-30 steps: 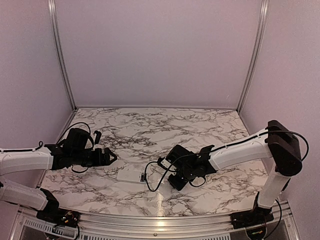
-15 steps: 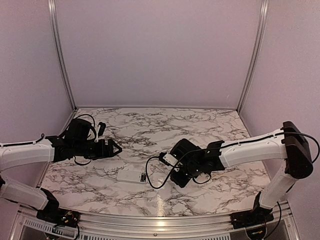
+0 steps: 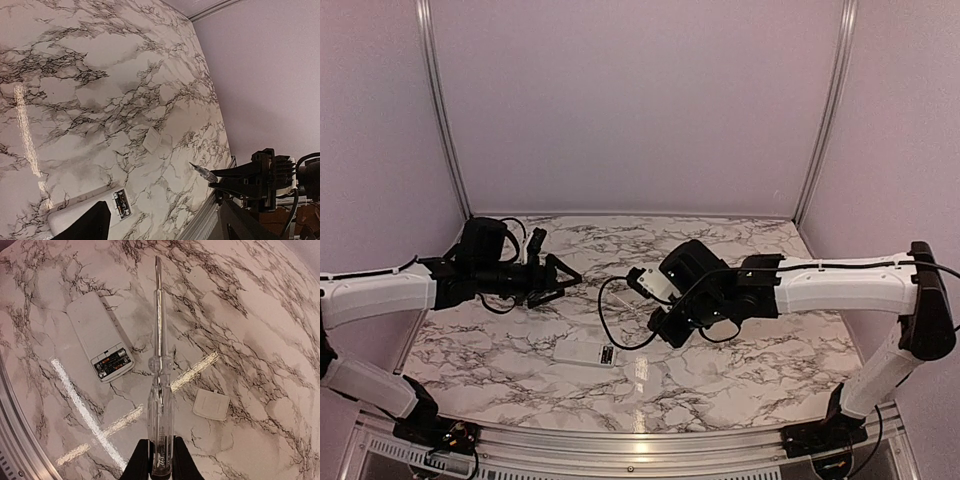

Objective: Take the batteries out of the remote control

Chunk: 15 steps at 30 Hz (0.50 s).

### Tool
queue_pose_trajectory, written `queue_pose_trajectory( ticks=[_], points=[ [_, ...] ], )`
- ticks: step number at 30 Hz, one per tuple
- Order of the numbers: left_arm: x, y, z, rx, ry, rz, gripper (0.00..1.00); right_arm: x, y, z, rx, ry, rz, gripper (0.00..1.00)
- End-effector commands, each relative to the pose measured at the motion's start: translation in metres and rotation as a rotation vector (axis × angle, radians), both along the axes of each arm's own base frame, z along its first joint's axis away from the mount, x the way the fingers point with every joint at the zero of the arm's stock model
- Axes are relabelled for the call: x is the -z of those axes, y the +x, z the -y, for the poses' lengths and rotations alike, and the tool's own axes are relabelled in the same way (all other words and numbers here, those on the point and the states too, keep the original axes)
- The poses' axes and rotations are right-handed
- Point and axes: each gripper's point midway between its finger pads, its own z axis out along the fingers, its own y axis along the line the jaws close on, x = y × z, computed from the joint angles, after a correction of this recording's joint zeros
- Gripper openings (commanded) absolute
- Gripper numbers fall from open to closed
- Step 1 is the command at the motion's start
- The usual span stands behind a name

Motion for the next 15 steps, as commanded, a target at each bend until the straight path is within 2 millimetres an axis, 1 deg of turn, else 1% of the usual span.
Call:
queue_pose_trajectory(
  ticks=[1, 5, 8, 15],
  points=[
    [-0.041, 0.012, 0.017, -0.007, -0.159, 0.001, 0.78, -0.032, 0.009, -0.006, -0.016, 0.006, 0.09, 0.0],
    [-0.054, 0.018, 0.026, -0.014, -0.234, -0.022, 0.73, -0.051, 0.016, -0.013, -0.017, 0.031, 0.131, 0.0],
    [-0.058, 0.024, 0.031, -0.017, -0.249, -0.033, 0.7, -0.062, 0.021, -0.015, -0.013, 0.042, 0.158, 0.0],
    [-0.07, 0.028, 0.054, 0.005, -0.31, -0.061, 0.65, -0.079, 0.027, -0.019, -0.018, 0.051, 0.208, 0.0]
  ],
)
